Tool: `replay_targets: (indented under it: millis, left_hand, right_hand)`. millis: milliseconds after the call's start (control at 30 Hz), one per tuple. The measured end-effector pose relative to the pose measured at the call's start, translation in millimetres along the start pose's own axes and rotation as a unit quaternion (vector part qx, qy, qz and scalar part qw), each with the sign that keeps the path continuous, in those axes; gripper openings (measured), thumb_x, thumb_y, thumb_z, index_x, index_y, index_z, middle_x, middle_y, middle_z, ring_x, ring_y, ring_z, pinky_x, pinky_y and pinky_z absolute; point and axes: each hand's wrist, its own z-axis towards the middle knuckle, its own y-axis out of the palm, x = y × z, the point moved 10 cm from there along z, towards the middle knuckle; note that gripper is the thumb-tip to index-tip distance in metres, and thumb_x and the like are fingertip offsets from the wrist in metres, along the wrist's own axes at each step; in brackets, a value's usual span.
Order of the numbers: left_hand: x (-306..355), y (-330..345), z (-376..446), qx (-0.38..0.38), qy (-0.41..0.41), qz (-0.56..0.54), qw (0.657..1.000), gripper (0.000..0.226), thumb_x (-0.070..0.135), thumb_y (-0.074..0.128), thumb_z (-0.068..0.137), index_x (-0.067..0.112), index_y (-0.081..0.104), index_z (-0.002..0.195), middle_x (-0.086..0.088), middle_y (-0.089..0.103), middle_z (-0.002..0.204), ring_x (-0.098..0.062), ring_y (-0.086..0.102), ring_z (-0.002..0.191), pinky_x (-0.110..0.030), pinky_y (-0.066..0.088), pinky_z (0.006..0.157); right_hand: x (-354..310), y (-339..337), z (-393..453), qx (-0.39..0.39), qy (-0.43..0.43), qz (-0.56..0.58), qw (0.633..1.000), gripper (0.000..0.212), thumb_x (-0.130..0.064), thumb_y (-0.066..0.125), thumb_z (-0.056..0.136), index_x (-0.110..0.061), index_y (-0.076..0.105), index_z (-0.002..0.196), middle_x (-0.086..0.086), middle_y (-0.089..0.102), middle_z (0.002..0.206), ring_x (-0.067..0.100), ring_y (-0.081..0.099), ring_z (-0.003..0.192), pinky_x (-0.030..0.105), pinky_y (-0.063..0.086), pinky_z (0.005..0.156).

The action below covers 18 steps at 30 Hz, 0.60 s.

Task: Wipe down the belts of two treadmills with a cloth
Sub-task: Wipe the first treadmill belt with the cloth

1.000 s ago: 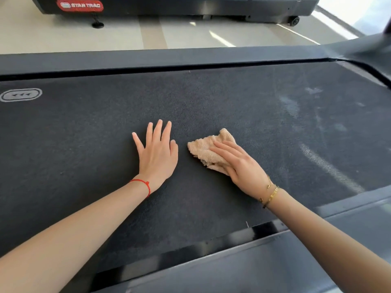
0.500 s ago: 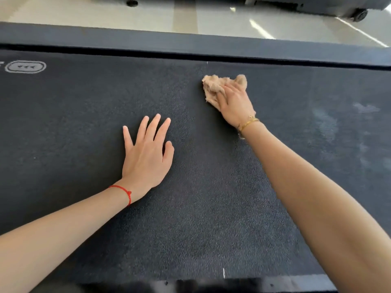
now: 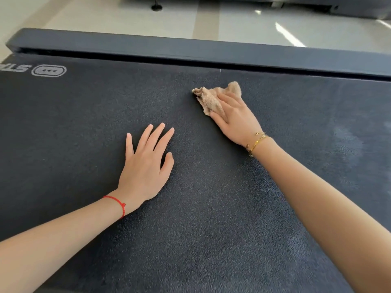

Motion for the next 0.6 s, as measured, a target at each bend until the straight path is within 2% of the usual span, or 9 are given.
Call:
replay_targets:
  millis: [67,200,300,433,600]
  left_hand:
    - [0,0,0,-0.001,0.000,-0.002,1.000,0.061,0.043,0.020,0.097,0.030,0.020,0.157,0.007,0.017,0.165,-0.015,0.006,0.153,-0.061,0.006,0.121]
    - [2,-2,-1,0.001,0.000,-0.008,1.000,0.061,0.043,0.019,0.097,0.030,0.021,0.157,0.007,0.017,0.164,-0.014,0.005,0.153,-0.060,0.005,0.121]
    - [3,-3,-1,-0.001,-0.001,-0.010,1.000,0.062,0.044,0.019,0.097,0.030,0.022,0.157,0.007,0.018,0.164,-0.014,0.005,0.153,-0.060,0.005,0.121]
    - [4,-4,-2,0.002,0.002,-0.009,1.000,0.062,0.044,0.019,0.097,0.029,0.023,0.157,0.007,0.018,0.164,-0.015,0.006,0.153,-0.060,0.005,0.121]
    - [4,-4,-2,0.002,0.002,-0.010,1.000,0.063,0.045,0.018,0.096,0.029,0.023,0.157,0.006,0.019,0.164,-0.015,0.008,0.153,-0.060,0.006,0.121]
  right_hand:
    - [-2,-1,-1,0.002,0.000,-0.009,1.000,0.057,-0.044,0.039,0.097,-0.004,0.053,0.136,0.012,0.054,0.139,0.032,0.043,0.132,0.038,0.028,0.116]
    - [-6,-2,-12,0.000,-0.003,-0.017,1.000,0.059,-0.044,0.033,0.097,-0.002,0.054,0.133,0.014,0.058,0.132,0.035,0.047,0.126,0.042,0.032,0.113]
    - [-16,-9,-34,0.004,-0.021,-0.023,1.000,0.059,-0.044,0.034,0.098,-0.003,0.051,0.136,0.015,0.056,0.135,0.035,0.047,0.126,0.043,0.033,0.113]
    - [-32,-14,-75,-0.019,-0.045,-0.051,0.998,0.059,-0.051,0.024,0.102,-0.019,0.035,0.150,0.018,0.045,0.144,0.036,0.039,0.132,0.050,0.028,0.114]
    - [-34,-14,-82,-0.020,-0.044,-0.061,0.997,0.048,-0.044,0.029,0.102,-0.029,0.045,0.144,0.021,0.045,0.143,0.039,0.039,0.131,0.055,0.029,0.113]
